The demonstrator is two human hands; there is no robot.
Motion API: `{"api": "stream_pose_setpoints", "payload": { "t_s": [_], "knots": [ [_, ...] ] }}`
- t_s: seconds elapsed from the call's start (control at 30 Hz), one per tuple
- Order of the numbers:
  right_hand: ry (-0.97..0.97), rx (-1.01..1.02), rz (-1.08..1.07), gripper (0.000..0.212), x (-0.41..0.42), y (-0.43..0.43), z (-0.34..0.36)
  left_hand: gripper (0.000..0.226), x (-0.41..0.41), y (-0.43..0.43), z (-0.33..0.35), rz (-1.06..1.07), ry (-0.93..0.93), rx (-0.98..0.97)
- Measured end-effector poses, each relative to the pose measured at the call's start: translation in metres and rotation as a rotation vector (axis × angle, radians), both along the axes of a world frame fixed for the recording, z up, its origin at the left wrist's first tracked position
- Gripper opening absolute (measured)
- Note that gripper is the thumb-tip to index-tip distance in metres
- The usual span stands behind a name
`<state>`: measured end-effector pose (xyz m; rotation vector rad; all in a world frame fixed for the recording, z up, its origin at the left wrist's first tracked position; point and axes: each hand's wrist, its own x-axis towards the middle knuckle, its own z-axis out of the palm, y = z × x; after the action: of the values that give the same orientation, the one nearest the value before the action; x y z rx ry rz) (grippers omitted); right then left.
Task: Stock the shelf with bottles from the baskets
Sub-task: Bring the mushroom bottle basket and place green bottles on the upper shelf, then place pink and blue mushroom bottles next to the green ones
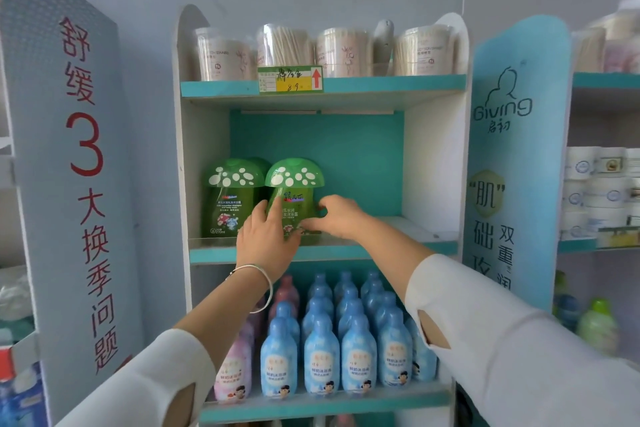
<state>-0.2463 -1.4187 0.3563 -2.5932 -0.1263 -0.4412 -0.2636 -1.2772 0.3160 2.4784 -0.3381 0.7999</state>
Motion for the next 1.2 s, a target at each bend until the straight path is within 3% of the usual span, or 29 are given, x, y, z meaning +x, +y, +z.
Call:
{"api": "stream_pose_setpoints", "payload": {
  "t_s": [0.17,0.43,0.73,0.9,1.1,1.2],
  "knots": [
    [-0.129,-0.031,-0.098,0.046,-0.029,-0.026,-0.008,0.045,-0.026,-0.021,-0.003,-0.091,-0.119,0.04],
    [-0.383,-0.157,-0.187,0.019,-0.129,-0.109,-0.044,0.027,-0.086,-0.105,-0.026,-0.389,0.007,0.081],
    [-0.029,0.037,-0.387,0.019,-0.249,-0.244,-0.133,0.023,-0.167,-0.247,-0.111,-0.728,0.291,0.202],
    [0.129,0.09,-0.498,0.026,-0.308,-0.293,-0.191,0.026,-0.219,-0.31,-0.163,-0.914,0.357,0.342],
    [0.313,0.094,-0.535,0.033,-0.344,-0.323,-0.261,0.025,-0.249,-0.346,-0.222,-0.953,0.423,0.483],
    [0.396,0.084,-0.543,0.021,-0.351,-0.329,-0.288,0.025,-0.248,-0.356,-0.247,-0.965,0.484,0.503]
  ]
}}
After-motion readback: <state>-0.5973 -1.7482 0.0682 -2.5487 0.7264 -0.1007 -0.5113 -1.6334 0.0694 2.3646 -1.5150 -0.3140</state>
